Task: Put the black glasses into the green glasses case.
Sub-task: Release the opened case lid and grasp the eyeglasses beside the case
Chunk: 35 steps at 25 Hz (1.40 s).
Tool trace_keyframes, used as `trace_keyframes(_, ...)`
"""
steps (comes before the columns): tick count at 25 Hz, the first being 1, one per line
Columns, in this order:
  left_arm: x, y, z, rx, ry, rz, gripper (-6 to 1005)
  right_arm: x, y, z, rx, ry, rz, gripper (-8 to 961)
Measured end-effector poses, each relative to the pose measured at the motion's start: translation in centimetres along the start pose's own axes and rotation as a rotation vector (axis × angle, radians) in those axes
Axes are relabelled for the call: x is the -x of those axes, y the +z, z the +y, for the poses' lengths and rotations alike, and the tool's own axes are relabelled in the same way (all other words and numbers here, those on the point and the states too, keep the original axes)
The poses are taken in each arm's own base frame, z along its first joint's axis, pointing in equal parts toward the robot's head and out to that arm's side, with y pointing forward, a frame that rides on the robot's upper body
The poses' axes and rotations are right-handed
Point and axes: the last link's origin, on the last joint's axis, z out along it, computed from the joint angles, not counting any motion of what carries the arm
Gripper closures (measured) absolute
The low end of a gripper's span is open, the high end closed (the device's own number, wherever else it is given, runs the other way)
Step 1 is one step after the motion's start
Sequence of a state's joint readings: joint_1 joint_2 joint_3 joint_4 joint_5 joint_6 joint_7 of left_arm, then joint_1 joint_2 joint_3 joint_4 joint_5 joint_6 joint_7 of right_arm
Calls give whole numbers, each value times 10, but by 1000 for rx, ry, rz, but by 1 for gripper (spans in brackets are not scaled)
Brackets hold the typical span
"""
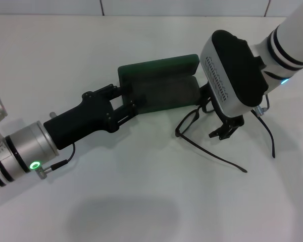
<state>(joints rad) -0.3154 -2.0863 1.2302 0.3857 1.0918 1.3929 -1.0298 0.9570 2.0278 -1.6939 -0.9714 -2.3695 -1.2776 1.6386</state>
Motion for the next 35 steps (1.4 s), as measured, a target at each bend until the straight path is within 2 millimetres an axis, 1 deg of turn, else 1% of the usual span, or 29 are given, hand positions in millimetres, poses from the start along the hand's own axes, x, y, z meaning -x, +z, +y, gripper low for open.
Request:
trace_keyframes(7,1,1,1,7,-3,-4,475,-1,1,-5,-23,-18,39,144)
trace_keyframes(18,2,4,2,16,-3,-8,476,-2,14,-9,-68,-42,74,143)
trace_keyframes(25,1,5,2,16,-1,-5,476,-2,16,-10,-84,-51,77,154)
trace_keyframes(29,-1,8,1,17,5,-5,476,-1,17,-11,-97,-63,80,264)
trace_keyframes(35,-4,11,0,22,11,-3,477,-2,25,-6,-95,-89,96,440)
